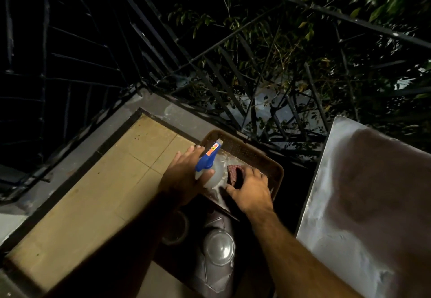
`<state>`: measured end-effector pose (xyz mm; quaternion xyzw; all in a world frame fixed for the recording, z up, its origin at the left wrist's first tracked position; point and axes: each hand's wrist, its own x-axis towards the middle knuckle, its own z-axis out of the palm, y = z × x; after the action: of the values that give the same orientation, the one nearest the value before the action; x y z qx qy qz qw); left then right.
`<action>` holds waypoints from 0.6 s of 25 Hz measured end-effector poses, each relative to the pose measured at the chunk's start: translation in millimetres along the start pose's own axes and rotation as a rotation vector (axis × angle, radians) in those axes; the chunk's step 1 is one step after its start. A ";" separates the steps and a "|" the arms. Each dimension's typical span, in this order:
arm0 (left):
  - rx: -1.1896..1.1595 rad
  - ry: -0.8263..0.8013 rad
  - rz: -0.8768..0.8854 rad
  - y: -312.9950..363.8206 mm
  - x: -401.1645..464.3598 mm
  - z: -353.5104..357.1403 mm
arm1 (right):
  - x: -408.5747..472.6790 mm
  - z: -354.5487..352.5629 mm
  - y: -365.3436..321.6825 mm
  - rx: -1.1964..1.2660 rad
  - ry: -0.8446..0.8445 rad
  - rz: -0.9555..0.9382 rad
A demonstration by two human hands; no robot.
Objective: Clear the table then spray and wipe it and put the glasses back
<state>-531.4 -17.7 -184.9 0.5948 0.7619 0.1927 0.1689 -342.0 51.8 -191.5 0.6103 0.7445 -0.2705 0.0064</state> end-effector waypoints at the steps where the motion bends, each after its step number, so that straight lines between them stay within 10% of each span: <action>1: -0.003 0.002 0.018 -2.8 5.1 2.9 | 3.6 5.6 -0.1 -0.031 -0.031 0.004; 9: -0.138 0.227 0.285 0.8 30.5 6.9 | 18.3 38.3 -2.7 -0.100 -0.193 0.112; 15: -0.346 0.107 0.004 10.6 24.0 18.5 | 23.0 53.0 -2.8 -0.017 -0.258 0.181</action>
<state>-519.1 9.7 -196.4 0.5475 0.7241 0.3526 0.2274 -367.4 50.6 -243.4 0.6351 0.6816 -0.3386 0.1316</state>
